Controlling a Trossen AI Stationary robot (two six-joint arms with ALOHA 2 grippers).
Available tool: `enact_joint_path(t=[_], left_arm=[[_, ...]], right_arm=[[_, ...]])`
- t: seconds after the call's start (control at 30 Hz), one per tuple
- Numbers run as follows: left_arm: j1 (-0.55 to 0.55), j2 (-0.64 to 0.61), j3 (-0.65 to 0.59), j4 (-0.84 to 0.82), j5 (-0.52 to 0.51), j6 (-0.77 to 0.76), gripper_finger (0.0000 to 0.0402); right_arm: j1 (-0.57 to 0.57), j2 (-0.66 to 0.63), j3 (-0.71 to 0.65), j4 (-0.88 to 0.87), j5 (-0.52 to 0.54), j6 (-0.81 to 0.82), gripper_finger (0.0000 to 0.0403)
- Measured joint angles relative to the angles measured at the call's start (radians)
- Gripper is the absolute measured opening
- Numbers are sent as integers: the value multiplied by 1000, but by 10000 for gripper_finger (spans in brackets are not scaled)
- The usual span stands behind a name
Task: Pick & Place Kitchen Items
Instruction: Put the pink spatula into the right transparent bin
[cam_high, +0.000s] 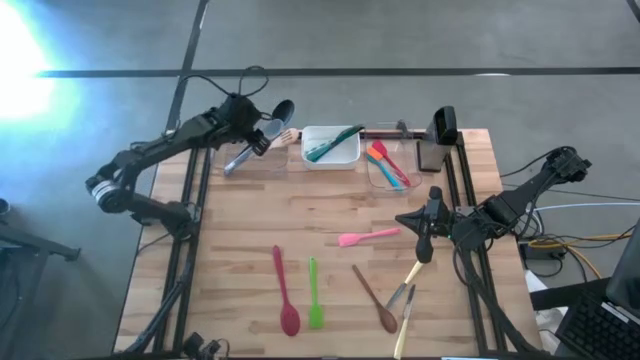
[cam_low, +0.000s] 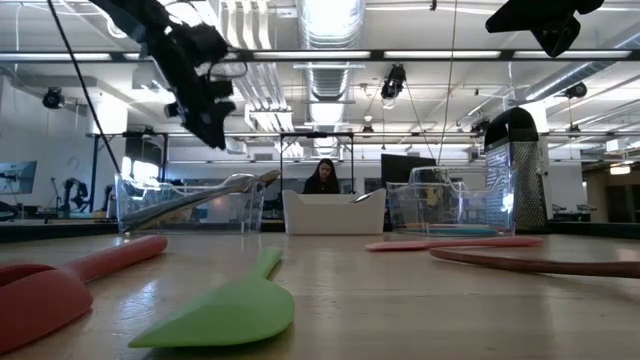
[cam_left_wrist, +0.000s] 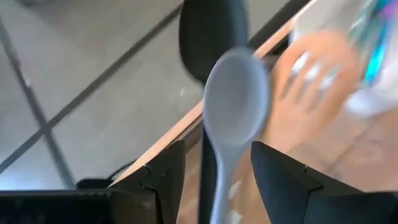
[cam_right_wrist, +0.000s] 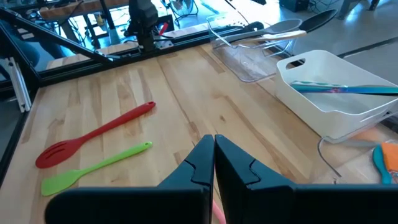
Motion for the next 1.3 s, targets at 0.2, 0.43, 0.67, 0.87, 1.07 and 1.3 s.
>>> enact_joint_path(t=[0.2, 0.43, 0.67, 0.87, 1.07, 1.3], left_arm=[[-47, -128, 10, 2, 116, -49, 183], [-166, -240, 9, 1, 282, -66, 178], [-385, -283, -2, 0, 275, -79, 168], [-575, -291, -3, -5, 182, -193, 151], [-753, -291, -47, -8, 3, -293, 127], [-833, -291, -121, 38, -20, -415, 115]], right_arm=[[0, 0, 0, 0, 0, 0, 8], [-1, 0, 0, 0, 11, -3, 8], [-35, 0, 0, 3, 21, -75, 8], [-141, 12, 0, 4, -133, -273, 8], [-303, 62, 0, 3, -397, -418, 8], [-474, 158, 29, -10, -643, -529, 9]])
